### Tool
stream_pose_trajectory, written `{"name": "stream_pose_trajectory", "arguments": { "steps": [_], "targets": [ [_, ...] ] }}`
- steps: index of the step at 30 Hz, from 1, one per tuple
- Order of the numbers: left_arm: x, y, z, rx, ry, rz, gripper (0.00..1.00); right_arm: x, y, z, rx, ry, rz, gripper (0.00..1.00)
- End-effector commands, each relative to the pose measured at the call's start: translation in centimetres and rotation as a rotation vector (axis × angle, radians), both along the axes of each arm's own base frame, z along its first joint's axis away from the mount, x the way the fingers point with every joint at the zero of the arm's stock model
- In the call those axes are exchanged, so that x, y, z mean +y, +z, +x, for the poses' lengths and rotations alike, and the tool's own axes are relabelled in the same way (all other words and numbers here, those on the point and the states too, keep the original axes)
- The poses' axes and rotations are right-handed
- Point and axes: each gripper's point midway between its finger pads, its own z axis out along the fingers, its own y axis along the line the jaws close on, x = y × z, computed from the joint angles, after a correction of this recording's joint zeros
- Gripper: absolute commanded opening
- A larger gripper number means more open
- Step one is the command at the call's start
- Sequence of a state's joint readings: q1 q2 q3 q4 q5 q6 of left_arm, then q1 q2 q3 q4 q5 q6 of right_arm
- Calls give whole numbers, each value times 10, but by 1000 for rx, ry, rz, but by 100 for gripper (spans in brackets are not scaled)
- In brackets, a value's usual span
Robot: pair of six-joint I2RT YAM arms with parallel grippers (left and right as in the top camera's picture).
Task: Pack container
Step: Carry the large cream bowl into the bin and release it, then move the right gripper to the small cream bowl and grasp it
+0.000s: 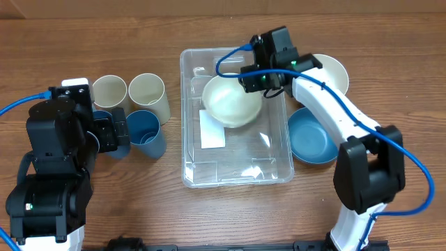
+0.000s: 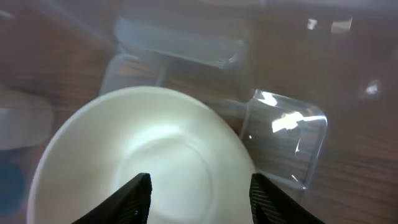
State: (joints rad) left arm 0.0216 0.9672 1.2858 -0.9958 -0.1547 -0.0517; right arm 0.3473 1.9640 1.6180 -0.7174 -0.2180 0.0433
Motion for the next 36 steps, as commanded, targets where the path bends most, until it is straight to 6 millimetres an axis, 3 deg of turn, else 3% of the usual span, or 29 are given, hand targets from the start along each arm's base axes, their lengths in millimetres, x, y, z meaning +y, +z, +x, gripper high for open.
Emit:
{"name": "stream_pose_trajectory", "arguments": {
  "steps": [1,5,8,12,17,20,23,31,36],
  "targets": [
    [2,11,1,-26,-1,13,100,-9,115,2,-208,-11,42,53],
    [2,11,1,-26,-1,13,100,-65,154,-5,-247,-182,-73,59],
    [2,11,1,-26,0,13,100,-127,159,-7,-212,-394,-121,63],
    [2,11,1,-26,-1,13,100,-201,129,-15,-42,-647,-76,63],
    [2,11,1,-26,-1,13,100,-255,74,-37,177,-782,-39,62],
    [2,11,1,-26,-1,13,100,-271,39,-47,284,-817,9,63],
    [2,11,1,-26,-1,13,100,-280,18,-43,292,-834,41,63],
    [2,11,1,-26,-1,13,100,-278,-50,-10,311,-874,114,56],
    [2,11,1,-26,-1,13,100,-275,-93,-2,376,-891,137,50]
  ]
}}
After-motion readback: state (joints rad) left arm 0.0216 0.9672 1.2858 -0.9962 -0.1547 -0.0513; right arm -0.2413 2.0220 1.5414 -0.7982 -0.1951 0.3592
